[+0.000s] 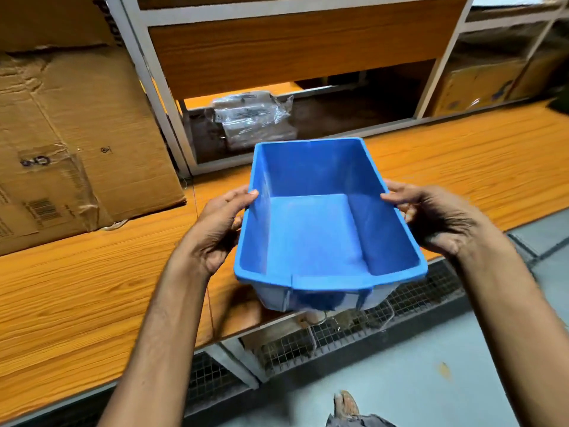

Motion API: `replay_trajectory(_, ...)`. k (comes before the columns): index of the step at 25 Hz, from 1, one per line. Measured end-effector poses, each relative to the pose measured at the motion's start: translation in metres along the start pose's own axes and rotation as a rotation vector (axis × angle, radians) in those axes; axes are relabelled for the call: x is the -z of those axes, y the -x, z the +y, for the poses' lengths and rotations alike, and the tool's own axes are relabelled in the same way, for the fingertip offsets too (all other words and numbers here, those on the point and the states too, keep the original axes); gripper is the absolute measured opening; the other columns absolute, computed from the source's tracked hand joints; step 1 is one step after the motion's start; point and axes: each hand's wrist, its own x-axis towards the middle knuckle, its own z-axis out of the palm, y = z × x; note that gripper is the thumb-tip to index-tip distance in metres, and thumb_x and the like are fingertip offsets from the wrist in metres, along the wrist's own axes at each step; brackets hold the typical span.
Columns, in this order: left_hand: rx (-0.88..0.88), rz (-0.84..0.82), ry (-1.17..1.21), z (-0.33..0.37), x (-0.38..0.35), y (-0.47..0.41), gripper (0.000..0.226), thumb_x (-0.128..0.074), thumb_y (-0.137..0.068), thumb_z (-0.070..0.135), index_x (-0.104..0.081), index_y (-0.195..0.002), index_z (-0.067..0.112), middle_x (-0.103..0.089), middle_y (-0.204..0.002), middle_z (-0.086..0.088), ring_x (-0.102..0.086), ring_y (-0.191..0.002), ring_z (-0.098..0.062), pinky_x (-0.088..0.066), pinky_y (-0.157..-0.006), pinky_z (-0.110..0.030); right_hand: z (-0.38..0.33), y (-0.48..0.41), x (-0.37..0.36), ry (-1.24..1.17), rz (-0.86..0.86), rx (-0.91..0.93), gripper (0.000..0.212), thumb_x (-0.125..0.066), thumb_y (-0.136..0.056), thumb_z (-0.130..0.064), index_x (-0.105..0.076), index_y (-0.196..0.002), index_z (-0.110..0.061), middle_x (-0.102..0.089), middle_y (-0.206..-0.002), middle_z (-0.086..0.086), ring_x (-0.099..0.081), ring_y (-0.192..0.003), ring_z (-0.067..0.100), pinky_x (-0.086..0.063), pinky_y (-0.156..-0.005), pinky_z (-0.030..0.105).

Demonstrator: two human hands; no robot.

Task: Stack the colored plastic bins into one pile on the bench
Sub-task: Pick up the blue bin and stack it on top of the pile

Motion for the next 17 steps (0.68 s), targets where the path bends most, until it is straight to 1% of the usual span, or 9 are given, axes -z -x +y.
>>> replay_trajectory(2,-0.053,-0.076,-0.024,-0.014,-0.027,0.008,0.03,-0.066,-0.097,0.021,-0.067,-0.127,0.022,-0.073,-0.125,-0.001,-0.068,-0.101,-0.017,-0.056,-0.088,-0.032,0.017,0.017,0.032,-0.05,0.06,0.061,0.055,-0.052,-0.09,0.011,-0.055,-0.142,-0.007,-0.065,-0.137,0.014,-0.074,-0.092,0.016,-0.055,-0.095,0.03)
replay_trajectory(4,-0.098,-0.124,-0.084,-0.028,-0.057,0.02,0.027,-0.062,-0.1,0.018,-0.066,-0.123,0.03,-0.074,-0.116,0.01,-0.07,-0.098,-0.005,-0.056,-0.072,-0.02,0.031,0.038,0.064,-0.06,0.121,0.122,0.052,-0.051,-0.091,0.014,-0.056,-0.139,-0.007,-0.065,-0.136,0.016,-0.073,-0.091,0.015,-0.058,-0.087,0.027)
replay_trajectory(5,-0.108,-0.144,-0.108,-0.036,-0.072,0.025,0.028,-0.061,-0.1,0.019,-0.065,-0.123,0.033,-0.072,-0.115,0.011,-0.07,-0.101,-0.002,-0.056,-0.071,-0.02,0.037,0.05,0.079,-0.055,0.153,0.148,0.05,-0.05,-0.092,0.016,-0.057,-0.136,-0.006,-0.068,-0.13,0.015,-0.074,-0.088,0.013,-0.062,-0.079,0.027)
replay_trajectory(6,-0.113,-0.17,-0.134,-0.044,-0.089,0.029,0.03,-0.062,-0.099,0.02,-0.065,-0.125,0.036,-0.069,-0.119,0.008,-0.069,-0.106,-0.002,-0.058,-0.075,-0.023,0.041,0.063,0.096,-0.046,0.196,0.174,0.048,-0.05,-0.092,0.017,-0.058,-0.133,-0.007,-0.07,-0.124,0.014,-0.074,-0.086,0.012,-0.063,-0.067,0.024)
replay_trajectory(7,-0.118,-0.193,-0.157,-0.05,-0.105,0.032,0.033,-0.063,-0.099,0.022,-0.064,-0.127,0.039,-0.065,-0.123,0.005,-0.068,-0.11,-0.003,-0.06,-0.083,-0.029,0.046,0.074,0.113,-0.038,0.223,0.194,0.048,-0.05,-0.091,0.018,-0.059,-0.131,-0.007,-0.07,-0.123,0.013,-0.074,-0.089,0.013,-0.062,-0.062,0.022)
replay_trajectory(9,-0.131,-0.252,-0.19,-0.06,-0.141,0.037,0.035,-0.064,-0.098,0.022,-0.062,-0.128,0.041,-0.06,-0.121,0.004,-0.068,-0.103,0.001,-0.058,-0.092,-0.038,0.056,0.092,0.154,-0.004,0.282,0.236,0.048,-0.053,-0.091,0.016,-0.06,-0.131,-0.01,-0.069,-0.129,0.013,-0.069,-0.104,0.018,-0.062,-0.071,0.023)
replay_trajectory(11,-0.147,-0.322,-0.218,-0.072,-0.185,0.041,0.038,-0.063,-0.099,0.019,-0.06,-0.131,0.038,-0.057,-0.117,0.0,-0.068,-0.097,-0.001,-0.059,-0.089,-0.033,0.062,0.112,0.198,0.027,0.351,0.266,0.048,-0.057,-0.091,0.013,-0.064,-0.127,-0.018,-0.07,-0.129,0.009,-0.066,-0.111,0.018,-0.059,-0.079,0.024)
replay_trajectory(14,-0.183,-0.394,-0.222,-0.094,-0.252,0.047,0.042,-0.061,-0.099,0.013,-0.058,-0.138,0.028,-0.054,-0.118,-0.005,-0.064,-0.094,-0.008,-0.056,-0.077,-0.023,0.061,0.144,0.256,0.072,0.449,0.285,0.045,-0.059,-0.092,0.01,-0.066,-0.119,-0.024,-0.076,-0.117,-0.002,-0.071,-0.099,0.007,-0.059,-0.081,0.025)
replay_trajectory(17,-0.225,-0.445,-0.227,-0.118,-0.322,0.056,0.04,-0.061,-0.099,0.011,-0.06,-0.134,0.029,-0.056,-0.114,-0.001,-0.065,-0.091,-0.005,-0.054,-0.075,-0.018,0.055,0.178,0.313,0.109,0.535,0.306,0.042,-0.058,-0.094,0.009,-0.065,-0.119,-0.024,-0.078,-0.103,-0.014,-0.073,-0.087,-0.001,-0.055,-0.082,0.03)
